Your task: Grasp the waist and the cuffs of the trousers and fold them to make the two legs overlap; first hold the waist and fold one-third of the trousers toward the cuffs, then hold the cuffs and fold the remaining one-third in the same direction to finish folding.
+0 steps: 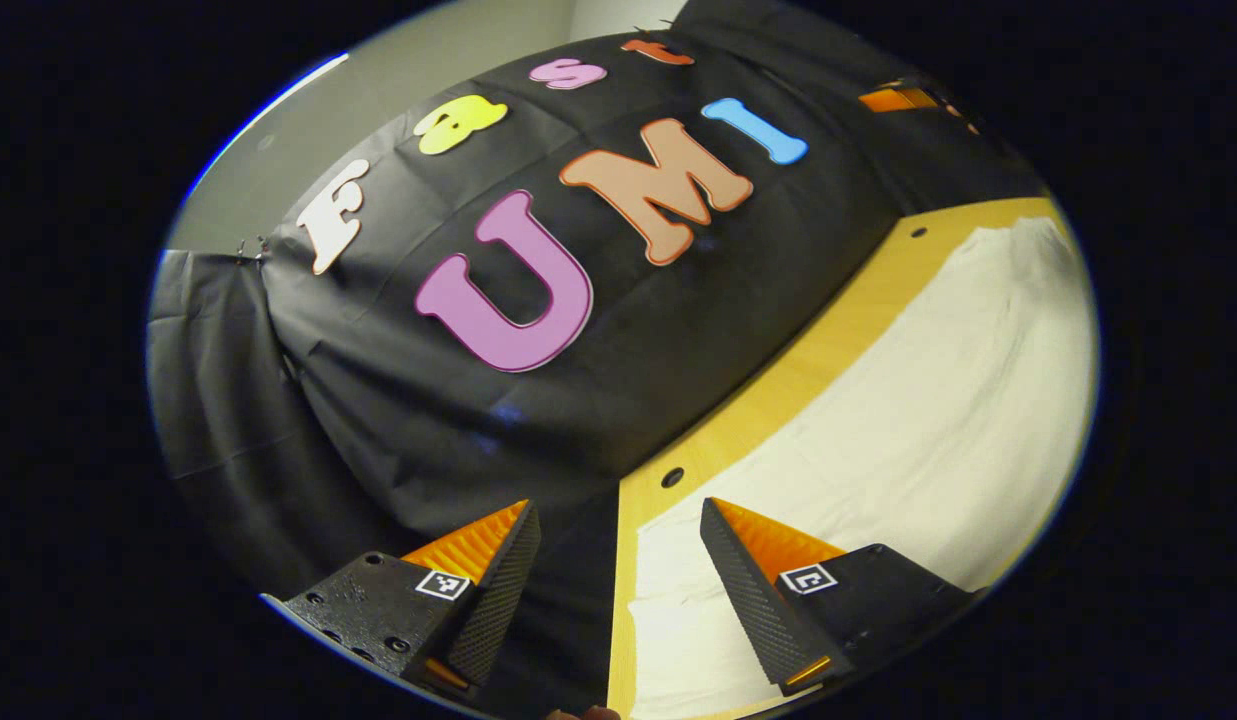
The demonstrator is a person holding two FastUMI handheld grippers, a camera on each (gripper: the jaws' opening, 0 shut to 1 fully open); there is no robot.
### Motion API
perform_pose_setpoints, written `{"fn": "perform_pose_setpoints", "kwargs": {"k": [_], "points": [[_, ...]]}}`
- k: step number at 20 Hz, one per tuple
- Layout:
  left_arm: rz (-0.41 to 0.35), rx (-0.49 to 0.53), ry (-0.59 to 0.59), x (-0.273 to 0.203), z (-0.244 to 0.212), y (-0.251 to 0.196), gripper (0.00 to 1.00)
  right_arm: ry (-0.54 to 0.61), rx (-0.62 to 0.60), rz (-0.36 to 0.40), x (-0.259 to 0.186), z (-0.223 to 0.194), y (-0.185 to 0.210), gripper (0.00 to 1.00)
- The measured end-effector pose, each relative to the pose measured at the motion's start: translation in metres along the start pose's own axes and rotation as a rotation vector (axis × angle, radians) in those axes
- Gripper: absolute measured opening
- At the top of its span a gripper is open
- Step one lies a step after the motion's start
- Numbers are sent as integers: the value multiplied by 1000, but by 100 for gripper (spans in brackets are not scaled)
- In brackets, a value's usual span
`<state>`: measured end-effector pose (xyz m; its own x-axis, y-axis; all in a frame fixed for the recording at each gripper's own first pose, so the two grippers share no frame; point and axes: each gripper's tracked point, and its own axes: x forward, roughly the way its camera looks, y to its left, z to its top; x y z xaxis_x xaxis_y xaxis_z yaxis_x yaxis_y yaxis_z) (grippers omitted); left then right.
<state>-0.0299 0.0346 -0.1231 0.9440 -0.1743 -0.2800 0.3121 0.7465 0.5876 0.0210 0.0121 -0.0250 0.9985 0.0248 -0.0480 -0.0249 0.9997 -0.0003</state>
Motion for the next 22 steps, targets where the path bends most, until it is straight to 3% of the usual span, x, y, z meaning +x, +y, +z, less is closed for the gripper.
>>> {"fn": "perform_pose_setpoints", "kwargs": {"k": [8, 10, 17, 19, 22], "points": [[-237, 290, 157, -27, -96, -57, 96, 31, -3, -2, -8, -16, 0, 98], [-328, 358, 207, -30, -115, -71, 96, 55, -2, 0, -12, -29, -1, 97], [-597, 615, 296, -43, -145, -108, 97, 91, 32, -17, -20, -49, -9, 97], [-642, 637, 331, -47, -163, -110, 97, 93, 22, -22, -23, -51, -13, 97], [-649, 678, 321, -33, -156, -118, 96, 94, -1, -35, -26, -50, -24, 97]]}}
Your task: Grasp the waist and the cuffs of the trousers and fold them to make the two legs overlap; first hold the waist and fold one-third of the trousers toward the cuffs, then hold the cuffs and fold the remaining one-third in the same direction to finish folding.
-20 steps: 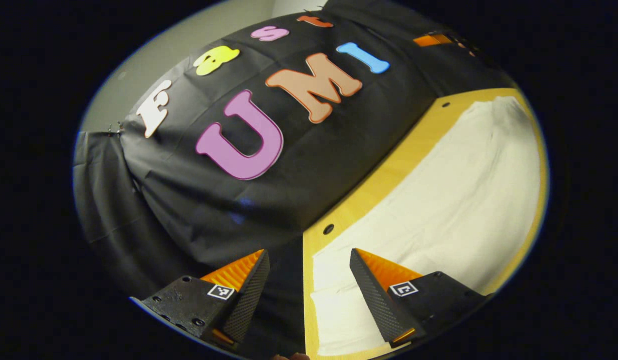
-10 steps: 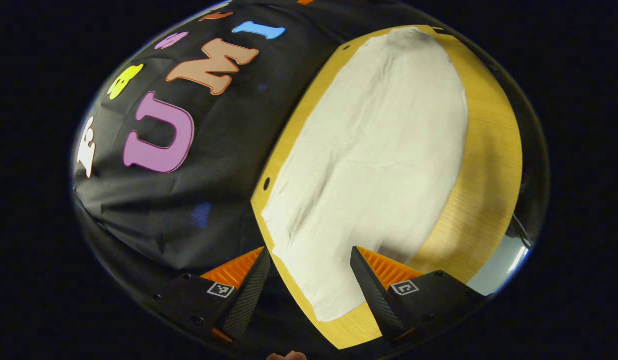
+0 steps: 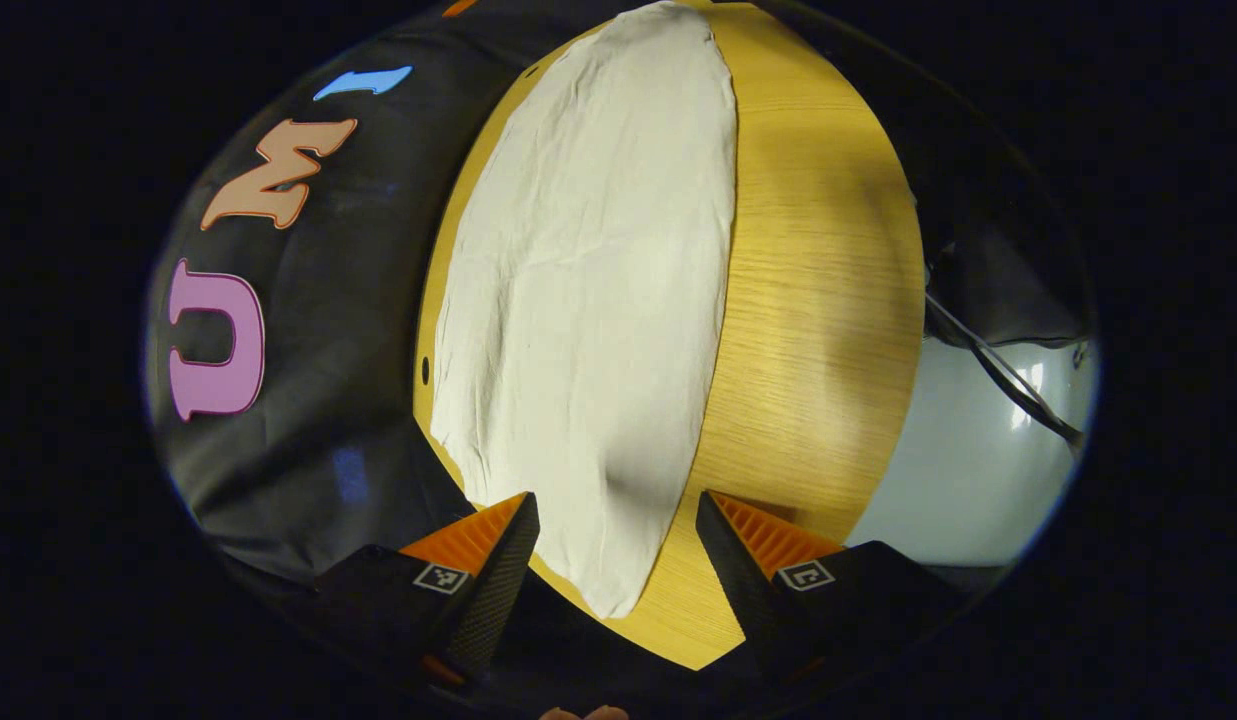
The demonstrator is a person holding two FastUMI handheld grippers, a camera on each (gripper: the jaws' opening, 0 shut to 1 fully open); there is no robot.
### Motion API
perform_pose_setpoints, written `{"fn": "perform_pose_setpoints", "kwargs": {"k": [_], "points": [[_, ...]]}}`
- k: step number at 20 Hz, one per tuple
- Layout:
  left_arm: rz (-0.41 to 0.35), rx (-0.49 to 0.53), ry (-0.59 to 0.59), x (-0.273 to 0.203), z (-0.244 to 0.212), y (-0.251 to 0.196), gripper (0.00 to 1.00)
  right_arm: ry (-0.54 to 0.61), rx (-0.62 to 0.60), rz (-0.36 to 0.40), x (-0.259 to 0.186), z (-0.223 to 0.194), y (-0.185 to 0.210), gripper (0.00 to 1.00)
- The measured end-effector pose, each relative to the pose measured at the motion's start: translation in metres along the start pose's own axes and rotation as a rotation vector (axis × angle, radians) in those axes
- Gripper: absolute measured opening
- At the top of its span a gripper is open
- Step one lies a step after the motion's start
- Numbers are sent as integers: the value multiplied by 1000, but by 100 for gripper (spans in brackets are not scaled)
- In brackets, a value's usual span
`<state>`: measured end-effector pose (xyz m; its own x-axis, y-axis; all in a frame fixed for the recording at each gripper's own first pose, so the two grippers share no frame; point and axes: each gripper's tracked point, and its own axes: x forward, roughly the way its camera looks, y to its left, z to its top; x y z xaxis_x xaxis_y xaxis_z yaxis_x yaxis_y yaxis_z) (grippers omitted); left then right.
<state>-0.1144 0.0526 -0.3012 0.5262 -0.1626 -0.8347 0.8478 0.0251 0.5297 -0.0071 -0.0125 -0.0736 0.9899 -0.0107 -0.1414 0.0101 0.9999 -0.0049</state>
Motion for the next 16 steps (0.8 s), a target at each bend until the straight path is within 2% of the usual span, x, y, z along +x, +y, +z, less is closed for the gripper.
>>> {"fn": "perform_pose_setpoints", "kwargs": {"k": [2, 4, 8, 11, 13, 15, 16], "points": [[-14, 7, 9, 13, 2, 4, 96, 5, -1, -19, 1, 0, -10, 97], [11, 36, 3, 22, 6, 16, 86, 7, -13, -32, 1, 0, -16, 97], [42, 33, 13, 36, 8, 32, 86, 24, -35, -37, 0, -8, -23, 97], [30, 28, 27, 47, 10, 35, 78, 48, -73, -37, 2, -16, -31, 97], [10, 22, 35, 46, 11, 27, 63, 58, -106, -28, 1, -20, -34, 97], [-8, 4, 47, 46, 12, 20, 33, 73, -154, -19, -2, -27, -41, 98], [-23, -13, 53, 49, 11, 18, 29, 82, -169, -14, -4, -31, -45, 97]]}}
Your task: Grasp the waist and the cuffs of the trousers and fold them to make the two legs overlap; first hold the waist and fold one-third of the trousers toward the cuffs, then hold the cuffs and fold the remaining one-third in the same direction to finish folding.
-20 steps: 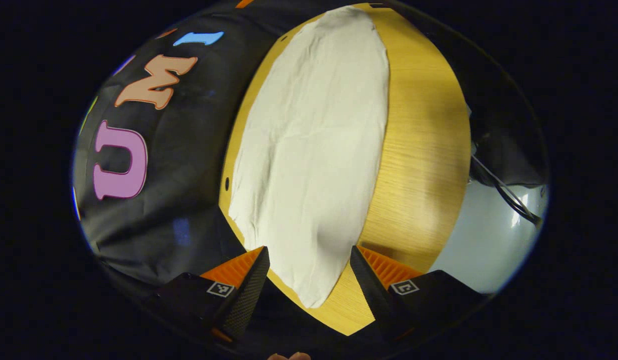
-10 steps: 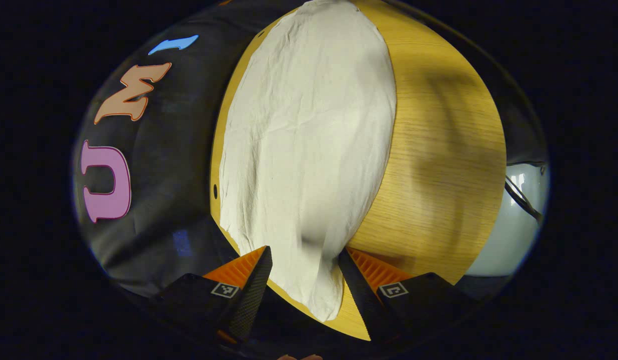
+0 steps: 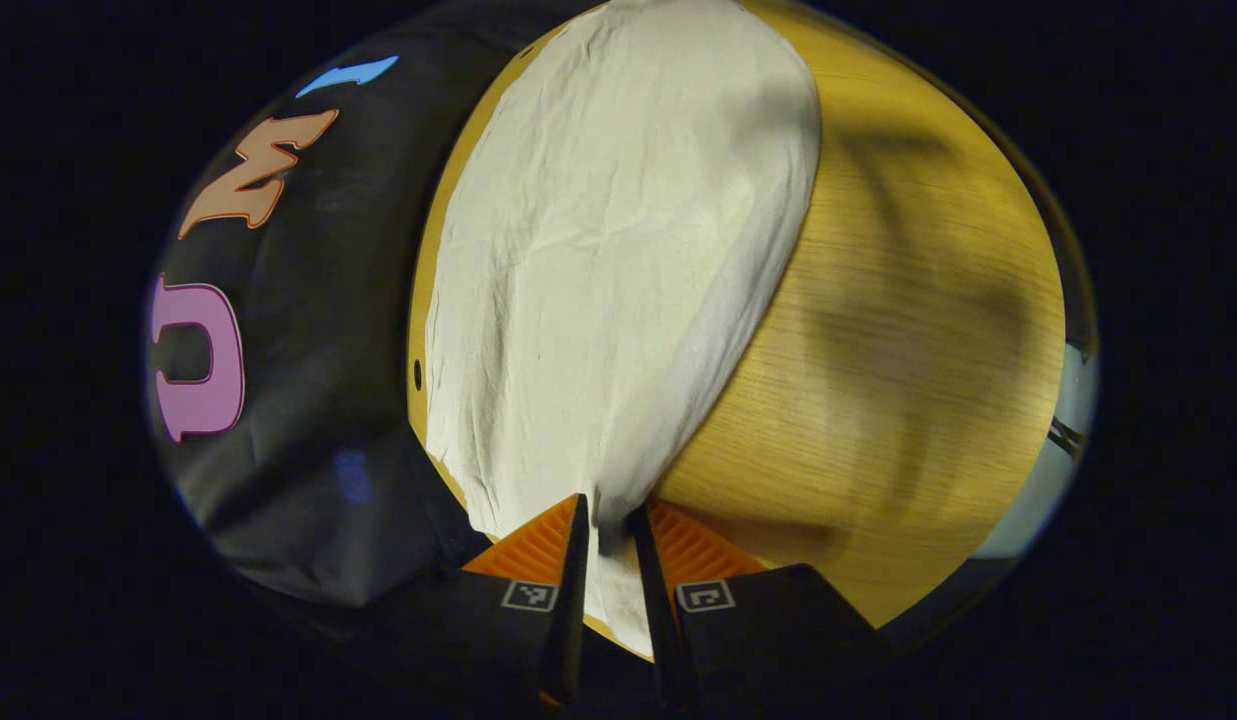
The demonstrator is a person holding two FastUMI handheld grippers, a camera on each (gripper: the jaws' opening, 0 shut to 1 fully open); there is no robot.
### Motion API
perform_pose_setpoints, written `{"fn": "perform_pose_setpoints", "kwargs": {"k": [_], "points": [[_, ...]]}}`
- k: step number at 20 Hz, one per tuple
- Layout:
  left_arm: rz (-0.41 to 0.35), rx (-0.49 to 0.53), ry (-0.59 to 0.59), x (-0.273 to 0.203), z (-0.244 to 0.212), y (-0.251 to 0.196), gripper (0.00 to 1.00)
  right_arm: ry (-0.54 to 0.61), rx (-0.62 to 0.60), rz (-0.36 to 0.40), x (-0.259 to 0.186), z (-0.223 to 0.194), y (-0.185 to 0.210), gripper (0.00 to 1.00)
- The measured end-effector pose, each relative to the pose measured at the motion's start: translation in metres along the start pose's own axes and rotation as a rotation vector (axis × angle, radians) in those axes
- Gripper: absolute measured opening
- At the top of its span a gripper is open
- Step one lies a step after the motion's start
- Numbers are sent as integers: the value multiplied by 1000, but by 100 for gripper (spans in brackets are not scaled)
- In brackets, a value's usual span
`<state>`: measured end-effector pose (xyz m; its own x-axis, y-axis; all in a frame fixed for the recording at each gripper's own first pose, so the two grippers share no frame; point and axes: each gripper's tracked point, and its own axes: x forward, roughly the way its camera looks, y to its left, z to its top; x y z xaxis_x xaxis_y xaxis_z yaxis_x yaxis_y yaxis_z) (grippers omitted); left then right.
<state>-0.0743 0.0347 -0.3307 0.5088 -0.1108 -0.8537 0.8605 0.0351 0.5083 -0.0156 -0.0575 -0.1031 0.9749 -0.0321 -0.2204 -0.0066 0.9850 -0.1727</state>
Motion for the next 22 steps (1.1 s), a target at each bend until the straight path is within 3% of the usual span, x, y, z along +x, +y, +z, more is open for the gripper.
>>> {"fn": "perform_pose_setpoints", "kwargs": {"k": [2, 11, 22], "points": [[1, -18, 9, 2, 0, -2, 5, 30, -35, 10, -2, -10, -6, 98], [67, -14, 8, 3, -1, -2, 0, 207, -377, 129, -51, -91, -36, 97], [106, -48, 12, 5, -1, -1, 0, 459, -799, 508, -143, -235, -11, 99]]}}
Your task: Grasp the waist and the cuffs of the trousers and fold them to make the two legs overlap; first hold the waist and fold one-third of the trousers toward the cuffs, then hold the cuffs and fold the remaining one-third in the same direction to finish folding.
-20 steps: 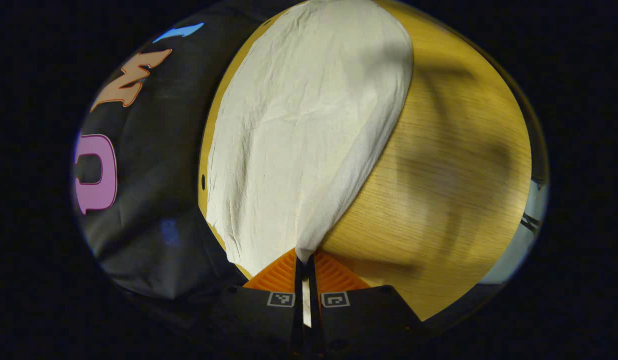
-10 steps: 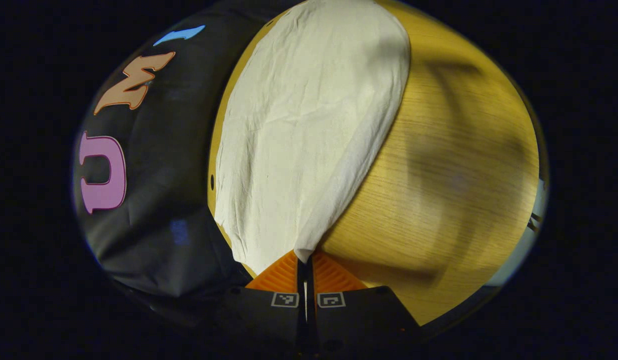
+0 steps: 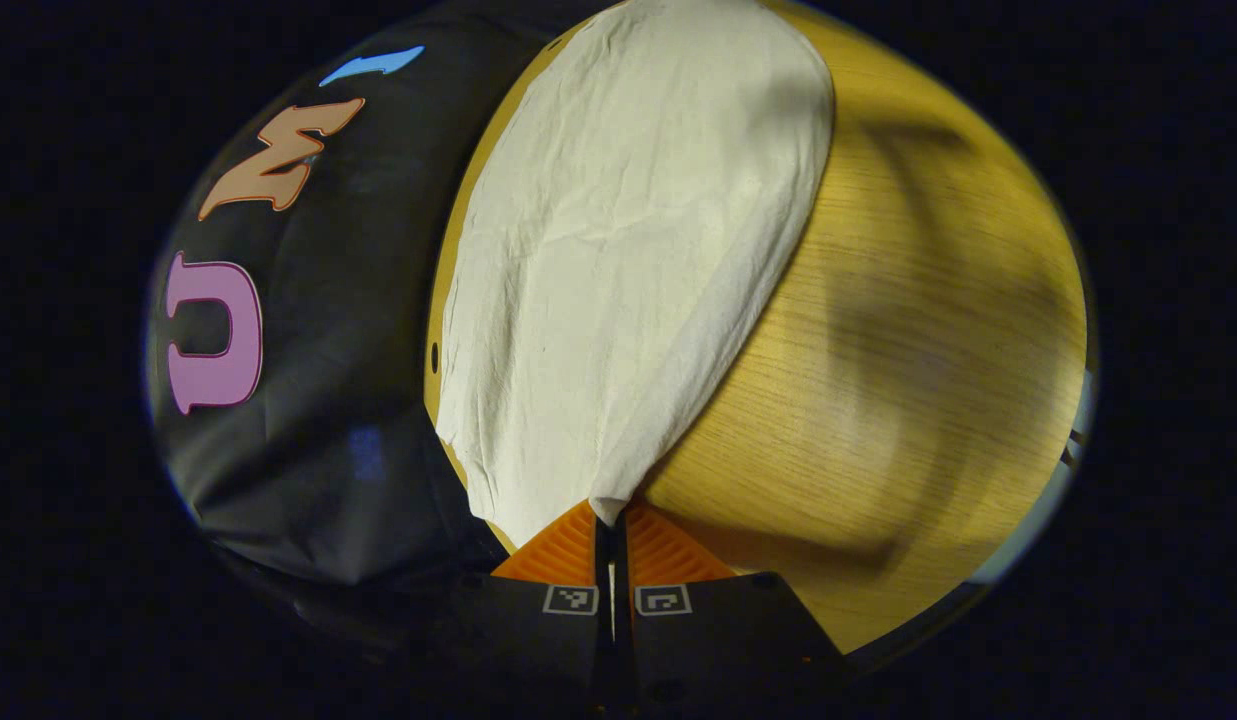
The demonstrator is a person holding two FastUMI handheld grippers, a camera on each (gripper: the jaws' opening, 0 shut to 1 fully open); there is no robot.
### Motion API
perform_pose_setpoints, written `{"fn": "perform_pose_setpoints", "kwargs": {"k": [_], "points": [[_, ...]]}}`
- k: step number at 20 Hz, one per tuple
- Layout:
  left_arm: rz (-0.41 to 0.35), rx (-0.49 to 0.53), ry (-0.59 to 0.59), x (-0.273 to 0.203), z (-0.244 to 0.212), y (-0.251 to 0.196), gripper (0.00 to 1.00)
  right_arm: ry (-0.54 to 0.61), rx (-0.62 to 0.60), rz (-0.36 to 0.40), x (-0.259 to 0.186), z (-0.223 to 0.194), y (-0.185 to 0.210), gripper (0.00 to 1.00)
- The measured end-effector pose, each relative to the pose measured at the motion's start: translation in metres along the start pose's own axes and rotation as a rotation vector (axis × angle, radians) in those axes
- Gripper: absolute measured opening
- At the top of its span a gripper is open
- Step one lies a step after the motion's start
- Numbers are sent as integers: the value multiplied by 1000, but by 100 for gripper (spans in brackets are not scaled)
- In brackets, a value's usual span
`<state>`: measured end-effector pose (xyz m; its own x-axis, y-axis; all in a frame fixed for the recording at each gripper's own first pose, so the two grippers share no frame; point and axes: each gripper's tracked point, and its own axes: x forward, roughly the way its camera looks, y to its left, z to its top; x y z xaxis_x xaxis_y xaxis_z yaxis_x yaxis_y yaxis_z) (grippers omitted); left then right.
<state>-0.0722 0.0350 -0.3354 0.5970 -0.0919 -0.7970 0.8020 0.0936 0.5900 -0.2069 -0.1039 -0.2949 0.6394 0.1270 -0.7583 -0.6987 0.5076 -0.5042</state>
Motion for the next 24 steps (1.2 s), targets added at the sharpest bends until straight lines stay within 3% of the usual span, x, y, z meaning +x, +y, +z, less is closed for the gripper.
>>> {"fn": "perform_pose_setpoints", "kwargs": {"k": [4, 9, 13, 15, 17, 18, 20, 22, 24], "points": [[2, 3, -1, 0, 1, 0, 0, 21, -123, 41, 15, -6, 21, 98], [6, 11, 6, 0, -1, 0, 0, -9, -231, 21, 39, 7, 15, 94], [7, 10, 10, 0, -1, -1, 0, 4, -225, 6, 59, 11, 13, 80], [12, 10, 12, 0, -1, 0, 0, 17, -236, 14, 64, 10, 18, 66], [19, 10, 13, 1, -1, 0, 0, 31, -261, 21, 66, 8, 26, 45], [23, 13, 13, 1, 0, -1, 0, 42, -278, 14, 69, 6, 29, 21], [19, 18, 8, 1, -1, -1, 0, 57, -234, 17, 68, 5, 26, 8], [-4, 2, 6, 0, -3, -1, 0, 82, -148, 44, 68, 3, 22, 11], [-28, -18, 21, -4, -5, -1, 0, 60, -185, 8, 64, 10, 11, 7]]}}
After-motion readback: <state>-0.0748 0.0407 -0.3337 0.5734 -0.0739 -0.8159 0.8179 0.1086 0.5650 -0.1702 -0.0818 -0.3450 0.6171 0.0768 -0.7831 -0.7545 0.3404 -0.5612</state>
